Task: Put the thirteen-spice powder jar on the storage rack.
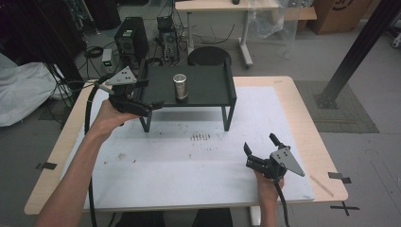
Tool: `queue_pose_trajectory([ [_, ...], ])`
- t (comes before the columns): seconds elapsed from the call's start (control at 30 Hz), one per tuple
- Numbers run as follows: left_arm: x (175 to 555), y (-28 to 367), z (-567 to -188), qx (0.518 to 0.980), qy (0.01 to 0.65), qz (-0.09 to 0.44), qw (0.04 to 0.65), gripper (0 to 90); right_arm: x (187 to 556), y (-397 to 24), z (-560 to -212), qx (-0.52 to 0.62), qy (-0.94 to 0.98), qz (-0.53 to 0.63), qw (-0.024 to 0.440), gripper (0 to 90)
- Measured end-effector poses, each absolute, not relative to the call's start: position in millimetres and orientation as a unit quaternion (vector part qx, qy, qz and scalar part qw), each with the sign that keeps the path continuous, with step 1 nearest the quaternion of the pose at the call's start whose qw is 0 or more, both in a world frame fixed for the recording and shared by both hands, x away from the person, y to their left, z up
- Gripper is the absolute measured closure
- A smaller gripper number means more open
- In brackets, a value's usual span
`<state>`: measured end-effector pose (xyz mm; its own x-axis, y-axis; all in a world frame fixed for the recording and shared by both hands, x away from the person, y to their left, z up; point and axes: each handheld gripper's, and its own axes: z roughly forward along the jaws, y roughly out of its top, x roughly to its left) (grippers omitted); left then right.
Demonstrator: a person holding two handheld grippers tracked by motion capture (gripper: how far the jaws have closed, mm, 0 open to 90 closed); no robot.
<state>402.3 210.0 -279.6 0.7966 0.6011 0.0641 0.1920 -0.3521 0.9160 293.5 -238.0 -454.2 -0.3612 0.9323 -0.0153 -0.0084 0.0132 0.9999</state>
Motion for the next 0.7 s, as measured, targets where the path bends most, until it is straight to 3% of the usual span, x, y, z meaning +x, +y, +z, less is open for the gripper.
queue_pose_trajectory([
  [0.7,371,249,-305,0.777,0.278,0.220,0.520,0.4,294,-238,-454,0.395,0.586,0.581,0.404,2.1],
])
